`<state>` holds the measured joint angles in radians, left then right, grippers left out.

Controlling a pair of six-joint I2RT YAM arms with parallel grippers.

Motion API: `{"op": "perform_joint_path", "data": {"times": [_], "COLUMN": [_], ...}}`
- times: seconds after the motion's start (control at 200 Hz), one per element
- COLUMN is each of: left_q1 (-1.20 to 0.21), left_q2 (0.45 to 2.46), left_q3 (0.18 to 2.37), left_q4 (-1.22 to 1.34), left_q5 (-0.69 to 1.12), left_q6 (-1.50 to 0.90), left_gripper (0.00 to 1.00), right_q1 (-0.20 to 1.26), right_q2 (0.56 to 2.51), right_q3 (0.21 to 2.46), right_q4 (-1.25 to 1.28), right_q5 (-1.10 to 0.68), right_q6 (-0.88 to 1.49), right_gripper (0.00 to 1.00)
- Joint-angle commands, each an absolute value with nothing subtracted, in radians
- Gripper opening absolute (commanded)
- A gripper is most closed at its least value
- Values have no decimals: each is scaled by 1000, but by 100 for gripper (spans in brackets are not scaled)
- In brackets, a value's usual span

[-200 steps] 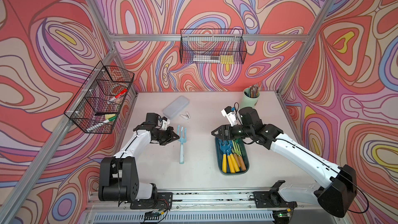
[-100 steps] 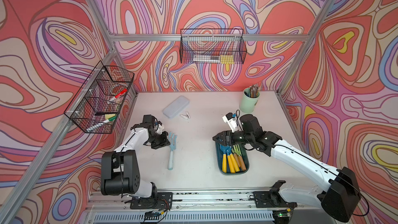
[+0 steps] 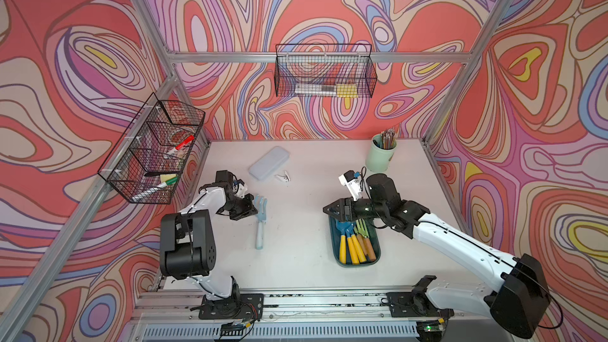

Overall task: Take the hand rake out of the storage box
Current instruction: Place the rake at the center of the board.

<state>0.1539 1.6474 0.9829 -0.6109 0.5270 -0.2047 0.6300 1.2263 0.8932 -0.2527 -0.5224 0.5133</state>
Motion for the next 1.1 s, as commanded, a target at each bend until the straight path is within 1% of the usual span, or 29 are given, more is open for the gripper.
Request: {"op": "perform_joint_path", "data": {"times": [0.0, 0.125, 0.155, 0.195, 0.295, 0.511, 0.586, 0.746, 0.846, 0.971, 1.092], "left_q1": [177, 177, 177, 178, 181, 183, 186, 187, 186, 182, 126], "left_q2": [1698, 1740, 1745, 1752, 1771, 1808, 1812, 1801, 1761, 1642, 1535], "left_q3": [997, 992, 992, 994, 1005, 994, 993, 1000, 1015, 1016, 1038], "left_q4": [-591, -568, -566, -566, -569, -549, -548, -562, -583, -574, -621], "left_q5": [569, 565, 559, 551, 547, 516, 499, 462, 447, 454, 389], "left_q6": [-180, -184, -181, -180, -178, -182, -184, -189, -210, -284, -335], "left_gripper": [0, 1, 4, 12, 18, 24, 28, 33, 37, 41, 44], "right_q1": [640, 646, 646, 646, 646, 649, 650, 651, 650, 650, 650], "right_q2": [1251, 1265, 1267, 1270, 1273, 1266, 1255, 1241, 1250, 1283, 1292], "right_q3": [907, 914, 915, 917, 920, 892, 882, 870, 886, 909, 907], "right_q4": [-229, -229, -231, -231, -223, -200, -202, -216, -288, -424, -542], "right_q5": [-533, -533, -531, -531, -530, -535, -532, -517, -440, -312, -203], "right_q6": [516, 513, 513, 512, 513, 531, 530, 526, 520, 524, 545], "right_gripper": [60, 61, 60, 60, 60, 60, 60, 60, 60, 60, 58]}}
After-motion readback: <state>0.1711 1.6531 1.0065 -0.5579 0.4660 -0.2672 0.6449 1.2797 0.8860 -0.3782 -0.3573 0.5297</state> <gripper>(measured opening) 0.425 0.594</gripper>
